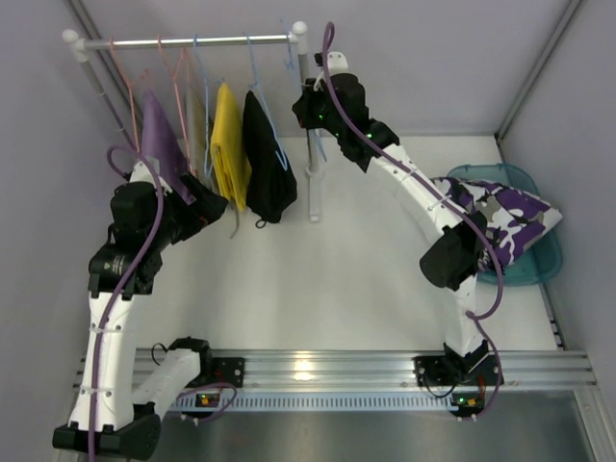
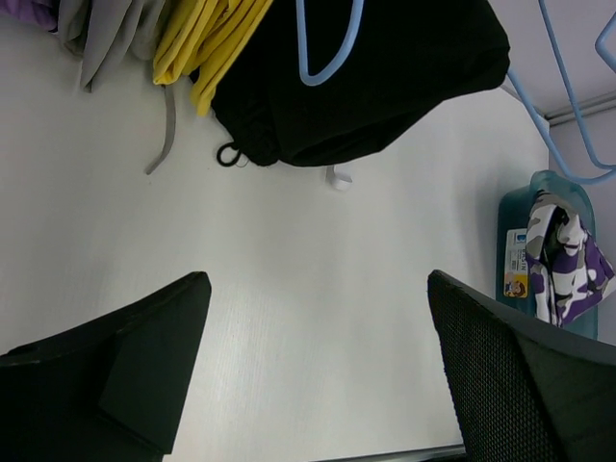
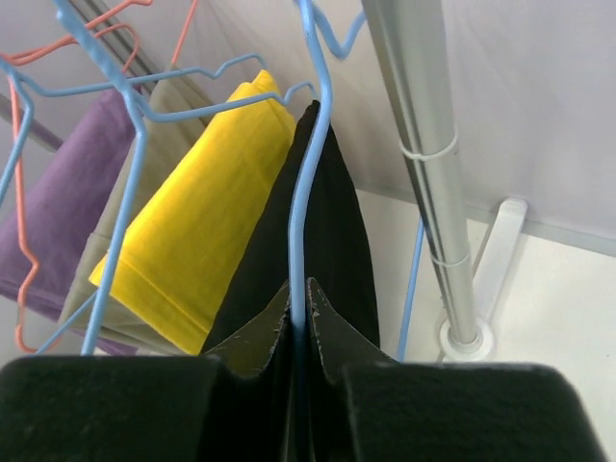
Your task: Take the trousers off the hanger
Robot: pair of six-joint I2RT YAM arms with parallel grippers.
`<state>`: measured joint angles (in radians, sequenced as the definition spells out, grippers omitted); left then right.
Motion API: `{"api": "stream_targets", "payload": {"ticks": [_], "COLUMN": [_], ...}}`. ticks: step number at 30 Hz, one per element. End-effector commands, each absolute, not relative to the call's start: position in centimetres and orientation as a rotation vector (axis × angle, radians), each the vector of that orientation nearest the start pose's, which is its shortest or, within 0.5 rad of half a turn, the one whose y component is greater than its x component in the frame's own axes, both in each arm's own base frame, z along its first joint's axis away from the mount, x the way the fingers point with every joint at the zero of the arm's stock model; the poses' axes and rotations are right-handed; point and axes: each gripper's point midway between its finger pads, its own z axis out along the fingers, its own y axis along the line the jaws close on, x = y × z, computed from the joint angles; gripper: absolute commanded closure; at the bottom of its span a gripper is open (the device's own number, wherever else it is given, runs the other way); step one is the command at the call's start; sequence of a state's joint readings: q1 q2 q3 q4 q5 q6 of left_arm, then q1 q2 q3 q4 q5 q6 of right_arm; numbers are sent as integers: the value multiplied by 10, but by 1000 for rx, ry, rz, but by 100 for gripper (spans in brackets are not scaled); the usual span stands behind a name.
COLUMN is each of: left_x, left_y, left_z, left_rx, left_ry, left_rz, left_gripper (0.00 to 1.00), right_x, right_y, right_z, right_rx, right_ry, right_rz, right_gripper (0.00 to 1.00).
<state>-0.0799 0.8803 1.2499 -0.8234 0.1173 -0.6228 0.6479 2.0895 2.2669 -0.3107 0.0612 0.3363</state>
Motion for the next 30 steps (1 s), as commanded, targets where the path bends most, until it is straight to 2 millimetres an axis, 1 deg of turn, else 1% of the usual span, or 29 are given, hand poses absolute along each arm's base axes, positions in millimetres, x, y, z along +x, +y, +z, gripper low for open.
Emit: {"api": "stream_targets", "payload": {"ticks": [1,3,4,5,6,8,9,11,12,13,14,15,16,17,18,19,20,21,22,23,24,25,26,27,28,29,30], "left_x": [262,264,265,265,266,267,267,268,270,269,272,273,273,277,278,279,283,285,286,293,297,300,308,313,319,334,339], "left_y": [-60,-58,-57,-57,-57,-58,-58,-58,-59,-60,-59,-59,-61,-62,-62,-67,-71,-75,-84,-89,-94,-99,-108,-112,-116,-120,-123], "left_z": [336,336,337,338,342,346,351,356,357,364,365,367,373,372,372,379,382,386,394,410,420,430,451,460,469,470,491], "left_rx": [-470,-481,-480,-480,-472,-457,-447,-428,-418,-401,-397,-382,-364,-361,-350,-317,-285,-262,-219,-180,-159,-140,-91,-96,-95,-97,-108], "left_ry": [1983,1980,1978,1978,1971,1967,1958,1954,1960,1952,1954,1955,1946,1957,1960,1947,1946,1935,1918,1859,1830,1797,1735,1711,1687,1690,1632], "left_rz": [-530,-513,-509,-507,-510,-509,-511,-506,-506,-506,-503,-496,-505,-502,-498,-526,-543,-564,-616,-645,-680,-711,-763,-804,-833,-865,-904], "left_gripper": [1,1,1,1,1,1,1,1,1,1,1,1,1,1,1,1,1,1,1,1,1,3,4,6,7,10,11], "right_x": [494,490,489,488,486,480,478,471,465,461,458,448,444,439,427,423,413,408,404,400,388,385,378,368,363,359,350], "right_y": [379,381,382,383,385,385,386,385,382,380,378,370,366,362,352,347,338,332,326,321,311,305,303,294,289,284,277], "right_z": [400,400,396,397,396,398,399,400,409,404,406,422,412,416,432,424,429,432,433,432,446,438,442,444,447,448,455], "right_rx": [-201,-209,-217,-219,-232,-243,-248,-261,-263,-263,-264,-259,-261,-260,-256,-261,-260,-258,-260,-263,-261,-266,-290,-297,-307,-310,-312], "right_ry": [1641,1644,1653,1650,1654,1654,1654,1660,1648,1665,1662,1638,1661,1653,1625,1644,1645,1645,1647,1655,1629,1645,1634,1627,1617,1612,1597], "right_rz": [669,685,685,691,706,727,736,756,766,769,771,777,771,774,779,769,765,764,755,747,752,735,748,740,729,722,721], "right_gripper": [93,82,79,76,71,69,68,62,54,50,46,38,35,31,24,20,14,11,8,1,1,0,1,1,1,1,1]}}
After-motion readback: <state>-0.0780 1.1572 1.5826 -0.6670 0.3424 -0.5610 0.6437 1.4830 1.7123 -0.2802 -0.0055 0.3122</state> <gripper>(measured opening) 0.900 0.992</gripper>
